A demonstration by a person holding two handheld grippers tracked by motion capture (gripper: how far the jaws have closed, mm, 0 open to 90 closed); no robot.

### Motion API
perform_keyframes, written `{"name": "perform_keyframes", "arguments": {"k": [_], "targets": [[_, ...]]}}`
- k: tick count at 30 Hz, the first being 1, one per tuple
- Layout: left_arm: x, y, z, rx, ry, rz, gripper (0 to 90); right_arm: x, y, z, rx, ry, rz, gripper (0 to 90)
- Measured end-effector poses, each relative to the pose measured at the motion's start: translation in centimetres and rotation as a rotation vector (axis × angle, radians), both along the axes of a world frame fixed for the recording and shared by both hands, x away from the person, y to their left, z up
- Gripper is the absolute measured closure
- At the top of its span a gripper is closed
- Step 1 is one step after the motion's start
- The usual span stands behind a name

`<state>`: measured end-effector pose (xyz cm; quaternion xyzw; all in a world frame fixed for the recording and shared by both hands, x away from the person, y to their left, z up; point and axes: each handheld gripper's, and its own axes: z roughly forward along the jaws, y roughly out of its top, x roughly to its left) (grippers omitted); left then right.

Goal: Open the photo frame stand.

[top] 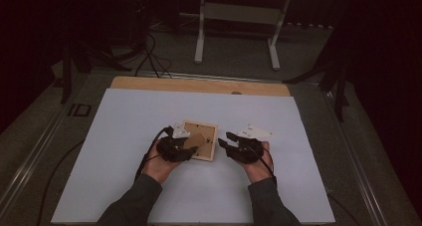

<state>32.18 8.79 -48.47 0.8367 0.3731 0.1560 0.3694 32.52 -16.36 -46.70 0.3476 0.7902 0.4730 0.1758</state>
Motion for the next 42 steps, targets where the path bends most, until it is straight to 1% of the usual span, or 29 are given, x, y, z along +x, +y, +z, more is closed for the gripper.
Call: {"name": "perform_keyframes", "arguments": {"k": [2, 4, 5, 10, 12, 13, 15, 18, 22, 27, 33, 36, 42], "targets": [[-0.4, -0.1, 0.0, 0.013, -0.023, 0.001, 53.6, 0.2, 0.1, 0.3, 0.004, -0.003, -0.003, 57.6], [-0.7, -0.2, -0.1, 0.025, -0.041, -0.003, 53.5, 0.4, 0.2, 0.5, -0.003, -0.005, -0.001, 57.5], [-0.8, -0.2, -0.2, 0.025, -0.048, -0.001, 53.6, 0.5, 0.3, 0.6, -0.008, -0.008, 0.001, 57.4], [-1.0, -0.1, -0.5, 0.023, -0.057, 0.005, 53.5, 1.1, 0.6, 0.6, -0.026, -0.002, 0.003, 57.3], [-1.1, 0.0, -0.5, 0.032, -0.060, 0.001, 53.6, 1.3, 0.7, 0.6, -0.027, 0.001, -0.003, 57.3], [-1.2, 0.0, -0.5, 0.030, -0.063, 0.001, 53.6, 1.5, 0.7, 0.5, -0.029, 0.003, -0.005, 57.2], [-1.3, -0.1, -0.6, 0.029, -0.070, 0.004, 53.6, 1.7, 0.7, 0.4, -0.030, 0.008, -0.007, 57.1], [-1.6, -0.2, -0.6, 0.044, -0.086, 0.000, 53.5, 2.0, 0.8, 0.2, -0.038, 0.015, -0.011, 56.5], [-1.9, -0.2, -0.7, 0.049, -0.102, 0.003, 53.5, 2.3, 1.0, 0.1, -0.036, 0.026, -0.013, 56.7], [-2.2, -0.2, -0.8, 0.055, -0.120, 0.004, 53.5, 2.7, 1.3, -0.1, -0.044, 0.040, -0.005, 55.9], [-2.8, -0.3, -1.1, 0.080, -0.155, 0.003, 53.4, 3.1, 1.7, -0.5, -0.065, 0.058, 0.013, 51.7], [-3.0, -0.3, -1.1, 0.091, -0.169, -0.001, 53.4, 3.3, 1.8, -0.8, -0.063, 0.076, 0.022, 49.6], [-3.4, -0.3, -1.4, 0.094, -0.181, 0.003, 53.4, 3.7, 1.9, -1.1, -0.049, 0.104, 0.027, 44.3]]}}
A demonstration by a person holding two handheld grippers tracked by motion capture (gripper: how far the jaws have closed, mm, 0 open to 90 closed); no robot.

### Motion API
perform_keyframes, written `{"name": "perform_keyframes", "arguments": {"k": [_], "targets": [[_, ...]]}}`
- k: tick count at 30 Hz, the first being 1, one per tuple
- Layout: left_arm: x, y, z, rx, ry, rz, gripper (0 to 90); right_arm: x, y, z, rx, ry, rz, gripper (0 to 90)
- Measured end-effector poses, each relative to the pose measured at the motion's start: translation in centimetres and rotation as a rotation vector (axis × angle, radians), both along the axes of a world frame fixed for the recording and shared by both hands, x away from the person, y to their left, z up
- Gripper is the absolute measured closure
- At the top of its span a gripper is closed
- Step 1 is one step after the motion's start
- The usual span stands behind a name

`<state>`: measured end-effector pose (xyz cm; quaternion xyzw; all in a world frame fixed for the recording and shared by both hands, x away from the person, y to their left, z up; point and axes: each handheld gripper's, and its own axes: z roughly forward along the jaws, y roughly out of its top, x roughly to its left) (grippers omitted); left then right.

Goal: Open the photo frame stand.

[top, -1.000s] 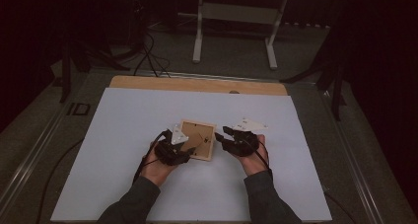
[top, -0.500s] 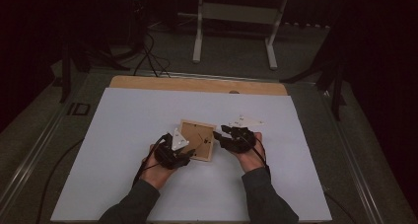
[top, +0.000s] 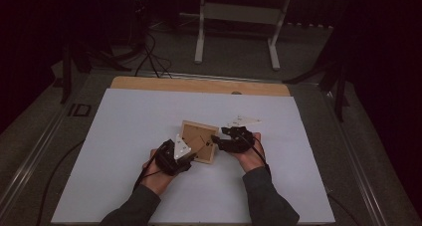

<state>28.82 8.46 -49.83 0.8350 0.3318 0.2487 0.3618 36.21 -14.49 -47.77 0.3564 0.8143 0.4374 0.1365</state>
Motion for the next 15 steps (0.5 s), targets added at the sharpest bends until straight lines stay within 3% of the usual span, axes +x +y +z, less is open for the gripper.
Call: {"name": "perform_keyframes", "arguments": {"k": [15], "targets": [[-0.80, -0.08, -0.38, 0.039, -0.057, -0.012, 53.2, 1.08, 0.34, -0.74, 0.070, 0.085, 0.042, 41.1]]}}
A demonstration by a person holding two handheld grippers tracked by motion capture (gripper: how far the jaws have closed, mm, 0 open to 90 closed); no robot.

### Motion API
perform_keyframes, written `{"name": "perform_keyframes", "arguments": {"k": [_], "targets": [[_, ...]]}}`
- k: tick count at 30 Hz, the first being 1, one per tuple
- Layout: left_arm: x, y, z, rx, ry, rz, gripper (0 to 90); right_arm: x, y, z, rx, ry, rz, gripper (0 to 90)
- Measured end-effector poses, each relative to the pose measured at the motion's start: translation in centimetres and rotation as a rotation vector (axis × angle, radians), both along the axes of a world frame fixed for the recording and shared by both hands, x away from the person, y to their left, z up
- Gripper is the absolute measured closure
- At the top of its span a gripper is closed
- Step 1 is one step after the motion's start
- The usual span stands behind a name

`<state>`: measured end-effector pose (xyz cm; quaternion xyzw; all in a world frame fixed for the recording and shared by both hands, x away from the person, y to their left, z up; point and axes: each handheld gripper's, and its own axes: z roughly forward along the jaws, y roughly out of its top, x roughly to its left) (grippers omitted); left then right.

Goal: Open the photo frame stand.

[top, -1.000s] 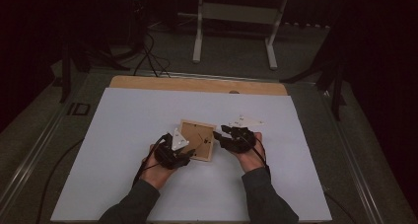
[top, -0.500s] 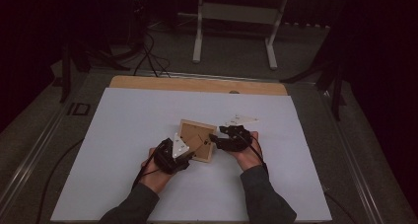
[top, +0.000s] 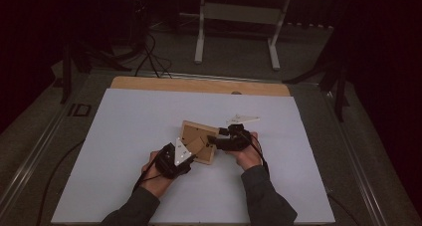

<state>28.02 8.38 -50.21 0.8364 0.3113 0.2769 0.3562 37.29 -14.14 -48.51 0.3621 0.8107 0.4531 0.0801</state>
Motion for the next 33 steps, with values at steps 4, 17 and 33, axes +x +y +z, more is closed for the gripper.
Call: {"name": "perform_keyframes", "arguments": {"k": [4, 17, 33], "targets": [[0.0, 0.1, -0.1, 0.013, 0.001, -0.002, 53.0, 0.1, 0.2, -0.1, 0.005, 0.008, 0.008, 42.5], [0.6, 0.6, -0.2, -0.026, 0.091, -0.014, 49.6, -0.2, 0.1, 0.3, 0.029, 0.005, 0.022, 49.3], [2.0, 2.4, 0.2, -0.237, 0.279, -0.033, 51.6, -0.5, 0.0, 0.6, 0.034, -0.002, 0.036, 51.8]]}}
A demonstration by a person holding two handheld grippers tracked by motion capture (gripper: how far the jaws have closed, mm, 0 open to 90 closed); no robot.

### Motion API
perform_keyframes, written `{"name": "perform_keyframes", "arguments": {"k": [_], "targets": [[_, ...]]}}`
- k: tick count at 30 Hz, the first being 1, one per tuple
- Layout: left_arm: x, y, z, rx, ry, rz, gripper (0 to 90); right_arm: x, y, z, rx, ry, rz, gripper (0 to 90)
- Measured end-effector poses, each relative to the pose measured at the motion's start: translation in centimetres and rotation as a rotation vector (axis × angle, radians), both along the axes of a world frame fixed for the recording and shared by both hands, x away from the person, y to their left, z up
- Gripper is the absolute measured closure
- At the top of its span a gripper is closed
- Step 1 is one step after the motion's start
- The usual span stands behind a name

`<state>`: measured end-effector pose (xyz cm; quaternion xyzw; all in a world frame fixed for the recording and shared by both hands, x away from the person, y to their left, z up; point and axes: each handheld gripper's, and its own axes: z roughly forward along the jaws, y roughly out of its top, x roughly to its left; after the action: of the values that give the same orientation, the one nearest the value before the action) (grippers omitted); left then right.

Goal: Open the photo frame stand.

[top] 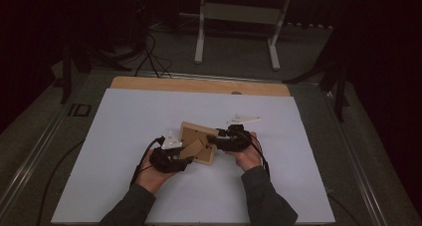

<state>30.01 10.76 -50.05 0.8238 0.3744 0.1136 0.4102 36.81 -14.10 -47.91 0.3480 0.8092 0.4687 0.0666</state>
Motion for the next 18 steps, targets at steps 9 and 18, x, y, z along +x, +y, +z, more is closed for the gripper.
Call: {"name": "perform_keyframes", "arguments": {"k": [9, 18], "targets": [[0.21, 0.31, -0.11, -0.022, 0.047, -0.015, 62.1, -0.26, -0.09, 0.31, 0.013, -0.010, 0.028, 54.2], [0.29, 0.36, -0.14, -0.019, 0.062, -0.018, 64.8, -0.47, -0.03, 0.49, 0.010, -0.020, 0.038, 54.5]]}}
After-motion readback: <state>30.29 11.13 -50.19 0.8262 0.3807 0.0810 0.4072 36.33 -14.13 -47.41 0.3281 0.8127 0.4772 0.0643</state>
